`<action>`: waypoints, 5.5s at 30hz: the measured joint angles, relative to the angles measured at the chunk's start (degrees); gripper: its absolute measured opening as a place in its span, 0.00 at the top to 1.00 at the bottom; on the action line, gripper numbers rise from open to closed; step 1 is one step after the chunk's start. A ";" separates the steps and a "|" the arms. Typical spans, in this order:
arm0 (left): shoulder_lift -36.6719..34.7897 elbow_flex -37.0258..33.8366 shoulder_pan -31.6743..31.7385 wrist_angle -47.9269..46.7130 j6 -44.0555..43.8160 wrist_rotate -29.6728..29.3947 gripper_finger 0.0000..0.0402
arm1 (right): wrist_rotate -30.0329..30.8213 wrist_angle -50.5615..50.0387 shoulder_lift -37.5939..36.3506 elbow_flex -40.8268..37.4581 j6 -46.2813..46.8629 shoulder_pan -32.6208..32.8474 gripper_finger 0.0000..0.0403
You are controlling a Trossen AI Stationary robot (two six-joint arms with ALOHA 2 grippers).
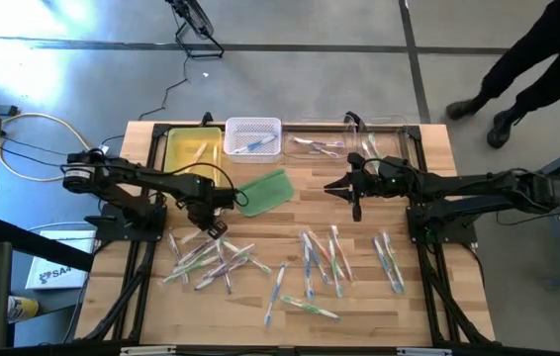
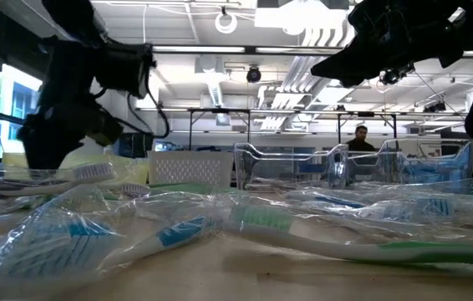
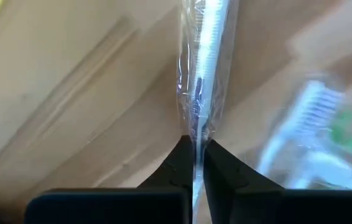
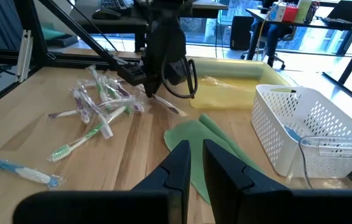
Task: Pick & Place Toothbrushes
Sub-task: Put the violet toothbrush into the left transparent bin
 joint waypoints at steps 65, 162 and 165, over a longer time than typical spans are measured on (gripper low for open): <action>3.69 38.55 9.44 33.85 55.43 11.14 0.97 | 1.40 31.63 17.11 12.55 0.46 0.66 0.55; -19.06 6.49 10.93 55.17 65.24 3.86 0.54 | 22.85 11.23 16.52 15.45 -7.69 -7.78 0.96; -19.09 5.66 10.93 56.58 64.32 3.86 0.54 | 23.06 10.51 16.59 15.47 -7.60 -10.21 0.96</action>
